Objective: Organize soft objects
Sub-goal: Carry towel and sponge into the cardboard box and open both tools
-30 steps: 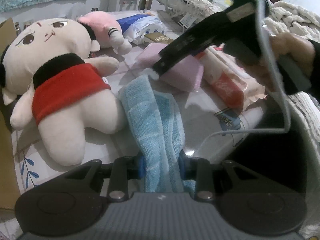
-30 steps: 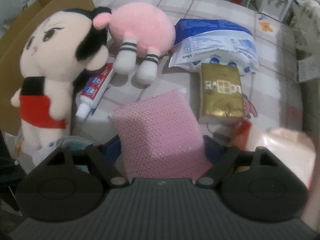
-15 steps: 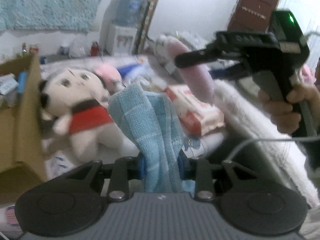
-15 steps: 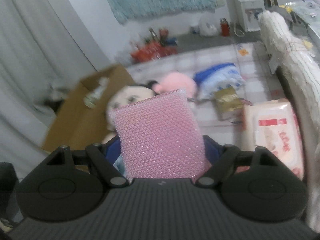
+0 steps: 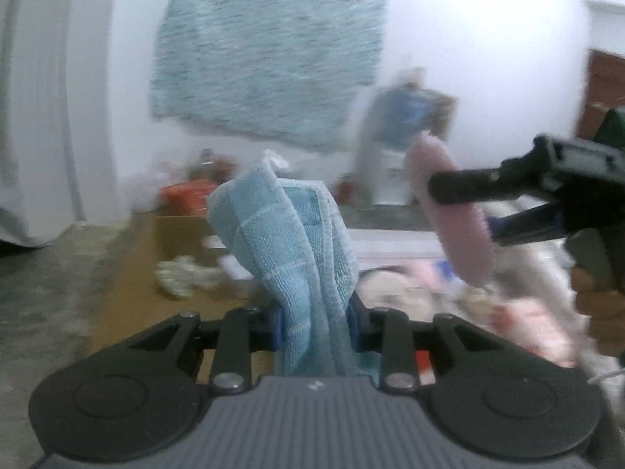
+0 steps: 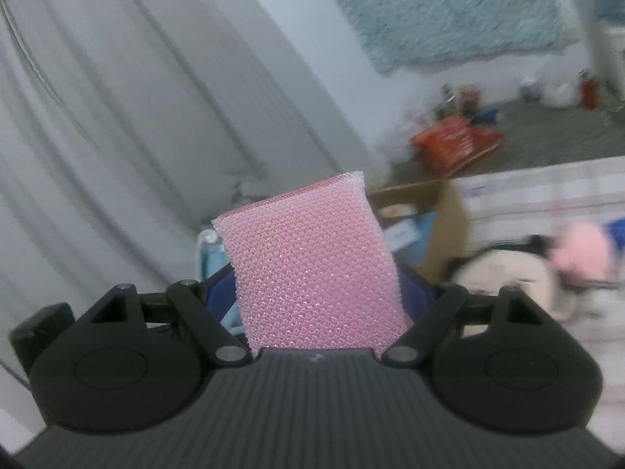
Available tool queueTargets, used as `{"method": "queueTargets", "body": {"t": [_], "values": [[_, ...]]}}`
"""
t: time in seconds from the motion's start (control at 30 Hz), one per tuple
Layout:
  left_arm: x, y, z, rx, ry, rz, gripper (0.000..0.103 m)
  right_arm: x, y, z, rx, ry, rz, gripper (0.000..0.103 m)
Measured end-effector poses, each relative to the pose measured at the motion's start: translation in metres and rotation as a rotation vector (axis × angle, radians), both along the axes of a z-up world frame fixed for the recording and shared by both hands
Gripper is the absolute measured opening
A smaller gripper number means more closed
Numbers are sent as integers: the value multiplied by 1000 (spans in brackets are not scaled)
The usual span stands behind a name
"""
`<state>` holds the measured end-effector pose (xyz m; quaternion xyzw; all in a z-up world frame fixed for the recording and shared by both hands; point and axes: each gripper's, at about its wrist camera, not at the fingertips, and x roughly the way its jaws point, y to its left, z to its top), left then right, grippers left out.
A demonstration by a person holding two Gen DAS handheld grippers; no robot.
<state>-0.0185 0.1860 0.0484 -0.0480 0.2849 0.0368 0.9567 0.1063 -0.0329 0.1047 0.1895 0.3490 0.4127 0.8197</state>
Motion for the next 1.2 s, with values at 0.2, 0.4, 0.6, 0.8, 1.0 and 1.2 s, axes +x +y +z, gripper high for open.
{"method": "queueTargets", "body": {"t": [0.2, 0.4, 0.6, 0.8, 1.0, 1.2], "values": [[79, 56, -48, 117, 194, 75, 31, 65, 107, -37, -80, 190, 20, 83], [153, 88, -100, 131, 391, 18, 32, 109, 183, -89, -274, 297, -21, 83], [178, 117, -133, 144, 530, 25, 33, 141, 226, -136, -375, 431, -52, 84], [194, 132, -162, 189, 598, 62, 37, 156, 241, -167, -425, 515, -106, 85], [199, 140, -171, 201, 594, 74, 43, 162, 258, -196, -460, 551, -143, 87], [199, 145, -169, 152, 585, 71, 50, 160, 269, -221, -421, 613, -178, 93]]}}
